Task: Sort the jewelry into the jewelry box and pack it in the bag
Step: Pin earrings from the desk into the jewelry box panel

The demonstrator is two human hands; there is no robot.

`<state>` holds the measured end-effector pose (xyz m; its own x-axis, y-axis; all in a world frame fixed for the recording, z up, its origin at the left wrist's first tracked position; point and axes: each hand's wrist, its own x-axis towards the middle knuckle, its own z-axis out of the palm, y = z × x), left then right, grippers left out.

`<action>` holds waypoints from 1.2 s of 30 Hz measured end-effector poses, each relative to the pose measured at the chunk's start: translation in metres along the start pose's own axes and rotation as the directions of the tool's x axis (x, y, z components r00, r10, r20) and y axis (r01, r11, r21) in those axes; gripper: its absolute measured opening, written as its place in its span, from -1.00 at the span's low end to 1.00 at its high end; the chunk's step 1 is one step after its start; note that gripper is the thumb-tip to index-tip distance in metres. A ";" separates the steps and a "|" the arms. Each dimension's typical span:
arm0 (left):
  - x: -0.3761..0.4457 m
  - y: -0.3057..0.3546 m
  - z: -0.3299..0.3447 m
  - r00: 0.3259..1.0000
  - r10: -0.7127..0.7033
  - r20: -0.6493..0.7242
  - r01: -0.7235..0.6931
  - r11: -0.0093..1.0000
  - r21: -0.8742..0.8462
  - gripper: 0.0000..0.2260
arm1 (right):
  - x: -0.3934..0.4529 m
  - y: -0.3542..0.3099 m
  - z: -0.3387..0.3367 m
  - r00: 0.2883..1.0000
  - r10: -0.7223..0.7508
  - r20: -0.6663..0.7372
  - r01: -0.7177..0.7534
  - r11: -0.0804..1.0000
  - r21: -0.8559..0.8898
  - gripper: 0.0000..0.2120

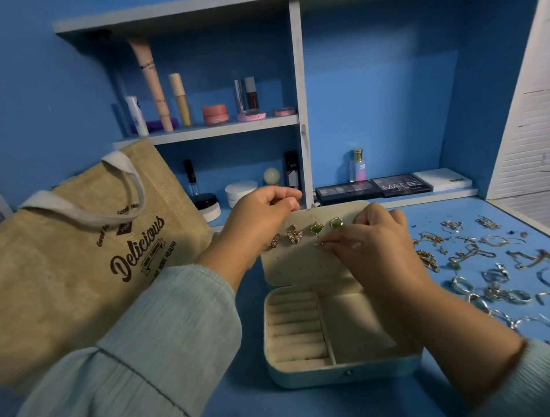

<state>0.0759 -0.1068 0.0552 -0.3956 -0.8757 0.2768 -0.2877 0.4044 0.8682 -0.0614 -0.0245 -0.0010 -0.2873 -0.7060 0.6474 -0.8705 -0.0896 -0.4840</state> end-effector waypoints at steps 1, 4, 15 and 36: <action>0.000 0.000 0.000 1.000 0.001 0.000 -0.001 1.000 -0.004 -0.81 | 0.000 0.000 0.002 1.000 0.004 -0.008 -0.004 1.000 -0.006 -0.88; -0.002 -0.001 0.001 1.000 -0.002 0.002 0.002 1.000 -0.018 -0.81 | -0.001 -0.001 0.005 0.998 0.003 -0.059 -0.004 1.000 -0.012 -0.90; -0.006 -0.002 0.003 1.000 -0.003 0.000 0.003 0.998 -0.068 -0.81 | -0.003 -0.007 0.002 0.998 0.061 0.012 -0.060 0.996 -0.063 -0.85; -0.020 0.006 -0.001 1.000 -0.009 0.015 0.009 0.998 -0.057 -0.82 | -0.006 -0.013 0.005 0.969 0.011 -0.246 -0.067 0.973 -0.223 -0.65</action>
<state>0.0825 -0.0873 0.0554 -0.4058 -0.8752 0.2633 -0.2414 0.3805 0.8927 -0.0461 -0.0222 -0.0014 -0.3861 -0.5119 0.7674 -0.9163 0.1169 -0.3830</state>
